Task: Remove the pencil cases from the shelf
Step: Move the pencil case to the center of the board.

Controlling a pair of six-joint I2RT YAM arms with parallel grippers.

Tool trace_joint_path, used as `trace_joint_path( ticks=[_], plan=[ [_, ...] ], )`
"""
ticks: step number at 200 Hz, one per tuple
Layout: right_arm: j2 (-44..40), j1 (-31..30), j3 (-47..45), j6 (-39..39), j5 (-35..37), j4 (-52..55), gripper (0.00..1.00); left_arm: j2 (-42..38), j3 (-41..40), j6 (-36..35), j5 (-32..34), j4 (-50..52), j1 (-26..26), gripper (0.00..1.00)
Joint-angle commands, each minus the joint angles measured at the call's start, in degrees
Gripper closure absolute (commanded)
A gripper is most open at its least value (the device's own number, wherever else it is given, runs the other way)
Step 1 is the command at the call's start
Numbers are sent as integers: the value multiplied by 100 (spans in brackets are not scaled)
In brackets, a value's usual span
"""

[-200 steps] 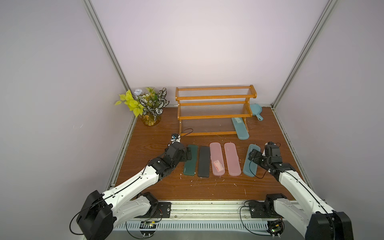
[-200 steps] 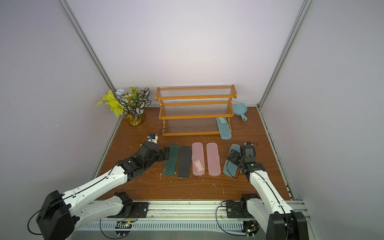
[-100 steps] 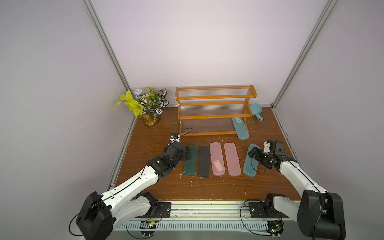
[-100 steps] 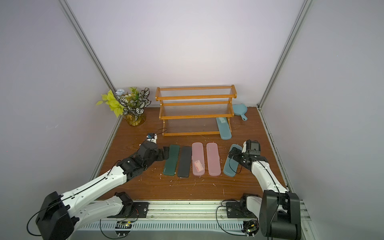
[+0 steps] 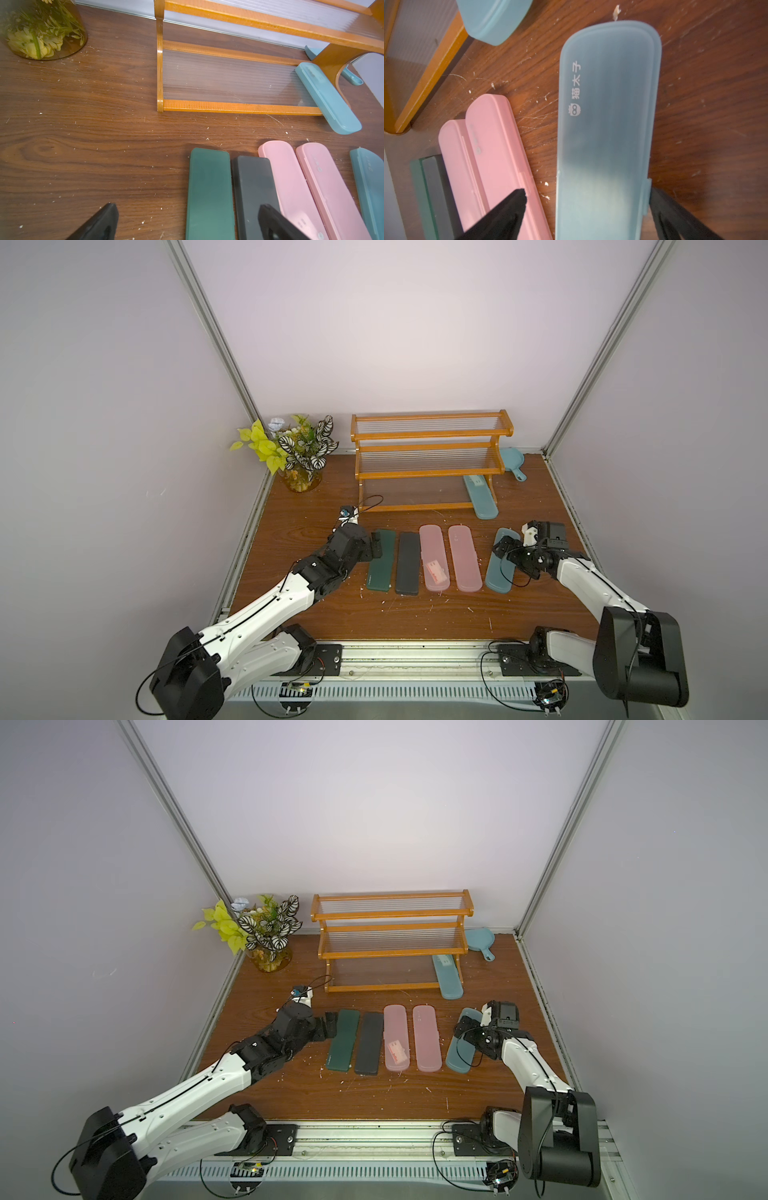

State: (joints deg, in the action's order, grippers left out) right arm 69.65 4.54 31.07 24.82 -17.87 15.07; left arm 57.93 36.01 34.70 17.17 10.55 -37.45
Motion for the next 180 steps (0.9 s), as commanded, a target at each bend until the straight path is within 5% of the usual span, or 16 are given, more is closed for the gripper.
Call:
trace_joint_path(
  ticks=[1,180],
  plan=[
    [70,-34,22,-134,-412,-290,1,-89,47,2,106,167,71,1],
    [515,-1861,57,981,-350,-1253,1,-58,99,-37,-59,281,439,1]
  ],
)
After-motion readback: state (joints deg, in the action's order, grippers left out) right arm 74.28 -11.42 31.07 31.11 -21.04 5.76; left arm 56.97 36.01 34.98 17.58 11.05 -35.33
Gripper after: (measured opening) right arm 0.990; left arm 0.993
